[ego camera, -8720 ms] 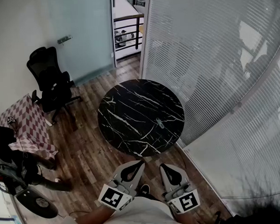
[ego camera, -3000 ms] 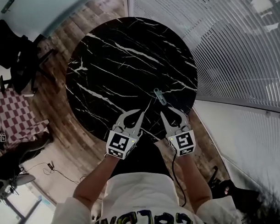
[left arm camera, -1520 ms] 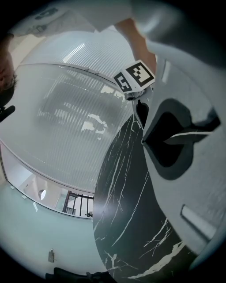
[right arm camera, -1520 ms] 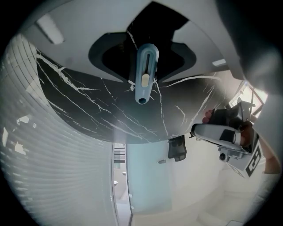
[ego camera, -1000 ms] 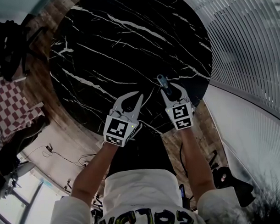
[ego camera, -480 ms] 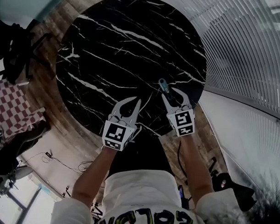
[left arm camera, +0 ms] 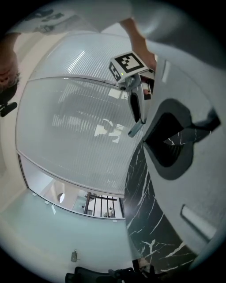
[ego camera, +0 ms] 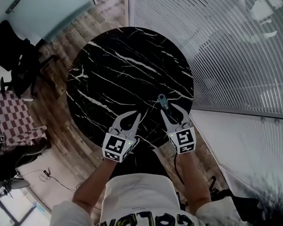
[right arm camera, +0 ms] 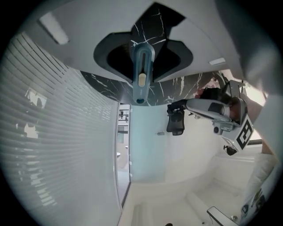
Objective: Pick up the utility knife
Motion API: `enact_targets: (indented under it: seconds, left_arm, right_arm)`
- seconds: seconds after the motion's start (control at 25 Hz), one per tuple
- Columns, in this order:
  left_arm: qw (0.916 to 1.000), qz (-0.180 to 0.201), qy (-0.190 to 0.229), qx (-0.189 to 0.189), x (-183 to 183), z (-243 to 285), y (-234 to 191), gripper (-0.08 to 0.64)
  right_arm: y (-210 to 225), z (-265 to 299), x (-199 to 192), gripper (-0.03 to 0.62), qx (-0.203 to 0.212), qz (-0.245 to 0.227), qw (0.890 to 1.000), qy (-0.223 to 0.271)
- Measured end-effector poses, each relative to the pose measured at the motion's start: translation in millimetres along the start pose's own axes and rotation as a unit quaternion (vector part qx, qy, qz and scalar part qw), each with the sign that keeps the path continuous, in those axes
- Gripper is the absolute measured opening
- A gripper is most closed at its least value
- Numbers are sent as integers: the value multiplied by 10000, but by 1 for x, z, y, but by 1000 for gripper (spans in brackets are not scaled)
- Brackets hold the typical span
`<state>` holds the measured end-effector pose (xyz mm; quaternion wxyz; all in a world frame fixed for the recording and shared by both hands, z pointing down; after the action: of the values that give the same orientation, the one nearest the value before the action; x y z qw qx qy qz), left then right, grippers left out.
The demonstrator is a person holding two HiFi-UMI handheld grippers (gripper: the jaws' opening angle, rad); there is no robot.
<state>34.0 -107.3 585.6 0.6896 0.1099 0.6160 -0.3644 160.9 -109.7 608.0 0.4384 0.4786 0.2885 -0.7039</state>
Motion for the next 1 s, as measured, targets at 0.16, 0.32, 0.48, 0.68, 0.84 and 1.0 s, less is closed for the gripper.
enact_targets:
  seconds: [0.16, 0.32, 0.48, 0.68, 0.84, 1.0]
  left_arm:
    - [9997, 126, 227, -3, 33, -15, 10, 5]
    - [9988, 195, 436, -65, 66, -32, 25, 5]
    - [9965, 247, 781, -133, 107, -48, 40, 5]
    - [9917, 313, 1227, -240, 156, -68, 61, 5]
    - [9880, 318, 1479, -310, 185, -82, 75, 5]
    - [9856, 373, 1612, -353, 203, -93, 83, 5]
  right_arm:
    - [-8, -27, 50, 143, -23, 16, 9989, 464]
    - [-19, -55, 97, 143, -57, 13, 9960, 892]
    - [-32, -75, 140, 143, -4, -62, 9917, 1282]
    - [-50, -98, 180, 143, 106, -181, 9865, 1624]
    - [-65, -114, 211, 143, 166, -183, 9814, 1902]
    - [-78, -128, 236, 141, 244, -195, 9766, 2128]
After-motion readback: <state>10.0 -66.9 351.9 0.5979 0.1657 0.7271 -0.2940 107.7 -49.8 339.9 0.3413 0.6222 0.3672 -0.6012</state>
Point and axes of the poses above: the fingertips, and each gripper's own axes: z forward along the fingers, y to its right, x out of its top, the point moved 2 cm from there along -z, backward along the fingers, and after that the axes turned 10 degrees about y, right-handed, at the moved point
